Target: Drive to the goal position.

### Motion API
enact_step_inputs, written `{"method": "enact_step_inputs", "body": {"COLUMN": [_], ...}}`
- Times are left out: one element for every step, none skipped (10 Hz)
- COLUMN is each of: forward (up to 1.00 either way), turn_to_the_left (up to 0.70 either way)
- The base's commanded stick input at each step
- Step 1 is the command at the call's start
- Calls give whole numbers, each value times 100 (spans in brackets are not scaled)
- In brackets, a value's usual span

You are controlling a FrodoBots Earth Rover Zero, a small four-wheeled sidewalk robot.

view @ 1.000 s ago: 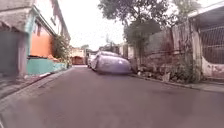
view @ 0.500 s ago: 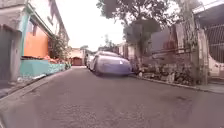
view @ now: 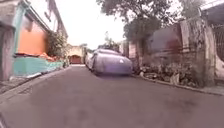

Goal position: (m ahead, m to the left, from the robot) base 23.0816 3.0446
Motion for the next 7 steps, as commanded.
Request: {"method": "enact_step_inputs", "body": {"forward": [70, 70, 70, 70, 70, 70, 70], "turn_to_the_left": [5, 21, 33, 19, 5, 9, 22]}}
